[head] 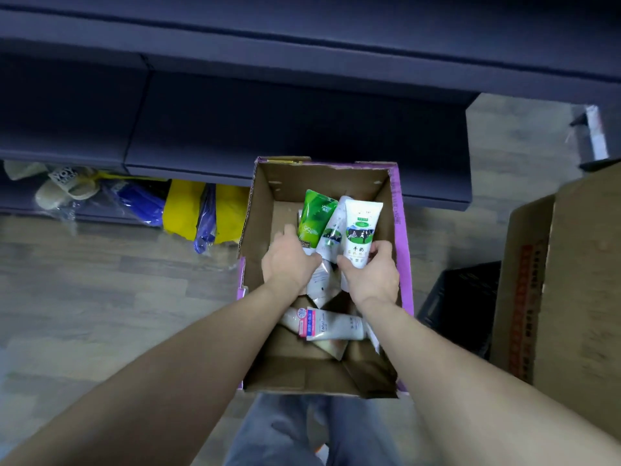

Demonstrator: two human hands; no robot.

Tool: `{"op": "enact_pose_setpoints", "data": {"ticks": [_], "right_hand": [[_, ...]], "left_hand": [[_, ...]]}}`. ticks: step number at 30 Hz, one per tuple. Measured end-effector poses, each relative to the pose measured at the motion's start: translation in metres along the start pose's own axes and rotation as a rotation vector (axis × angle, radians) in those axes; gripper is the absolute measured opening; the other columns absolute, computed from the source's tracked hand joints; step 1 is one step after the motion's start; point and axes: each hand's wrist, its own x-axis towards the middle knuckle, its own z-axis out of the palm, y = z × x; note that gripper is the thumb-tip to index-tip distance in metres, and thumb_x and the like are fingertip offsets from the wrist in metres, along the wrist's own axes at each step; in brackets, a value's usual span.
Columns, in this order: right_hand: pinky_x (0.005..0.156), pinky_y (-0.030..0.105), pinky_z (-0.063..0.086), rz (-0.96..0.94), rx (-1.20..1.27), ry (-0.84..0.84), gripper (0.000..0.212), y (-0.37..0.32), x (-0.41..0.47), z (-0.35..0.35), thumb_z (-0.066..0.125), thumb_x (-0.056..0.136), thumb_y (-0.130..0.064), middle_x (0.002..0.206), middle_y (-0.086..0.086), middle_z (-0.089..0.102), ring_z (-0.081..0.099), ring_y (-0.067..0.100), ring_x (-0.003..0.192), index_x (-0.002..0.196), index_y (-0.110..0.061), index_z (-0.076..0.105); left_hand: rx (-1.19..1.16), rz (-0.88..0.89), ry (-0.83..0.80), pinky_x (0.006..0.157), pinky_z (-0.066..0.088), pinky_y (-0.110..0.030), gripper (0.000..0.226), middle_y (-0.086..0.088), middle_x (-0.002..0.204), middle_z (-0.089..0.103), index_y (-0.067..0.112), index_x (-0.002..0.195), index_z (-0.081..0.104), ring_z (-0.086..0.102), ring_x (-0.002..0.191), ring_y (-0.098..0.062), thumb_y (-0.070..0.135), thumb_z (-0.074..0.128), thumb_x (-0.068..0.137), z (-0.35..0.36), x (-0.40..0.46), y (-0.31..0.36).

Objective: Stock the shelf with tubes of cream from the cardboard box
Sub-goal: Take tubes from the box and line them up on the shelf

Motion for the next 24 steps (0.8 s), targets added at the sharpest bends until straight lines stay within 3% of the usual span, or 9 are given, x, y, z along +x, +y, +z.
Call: {"op": "enact_pose_setpoints", "data": {"ticks": [9, 18, 24], "right_hand": [[0.070, 0.026, 0.035, -0.122, 0.093, 0.012, 0.046, -0.036, -0.021, -0.048, 0.079, 0.078, -0.030, 0.096, -0.002, 0.060, 0.056, 0.020, 0.087, 0.105, -0.015, 0.045], [0.070, 0.032, 0.042, -0.325, 0.148, 0.110, 0.054, -0.087, -0.053, -0.111, 0.079, 0.074, -0.047, 0.100, -0.002, 0.063, 0.061, 0.021, 0.088, 0.103, -0.021, 0.042], [0.081, 0.043, 0.053, -0.458, 0.219, 0.153, 0.051, -0.130, -0.076, -0.155, 0.078, 0.076, -0.047, 0.102, -0.002, 0.062, 0.062, 0.020, 0.091, 0.106, -0.025, 0.043]], "left_hand": [[-0.164, 0.031, 0.147, 0.072, 0.044, -0.033, 0.048, -0.004, 0.104, 0.062, 0.013, 0.106, 0.051, 0.060, 0.095, -0.026, 0.039, 0.078, 0.075, -0.049, -0.038, 0.030], [-0.279, 0.128, 0.350, 0.068, 0.046, -0.033, 0.048, 0.002, 0.094, 0.062, 0.015, 0.099, 0.053, 0.060, 0.087, -0.021, 0.042, 0.080, 0.069, -0.130, -0.076, 0.078], [-0.339, 0.196, 0.498, 0.071, 0.050, -0.034, 0.043, 0.001, 0.094, 0.064, 0.018, 0.101, 0.055, 0.062, 0.085, -0.021, 0.038, 0.079, 0.071, -0.189, -0.110, 0.118]]}}
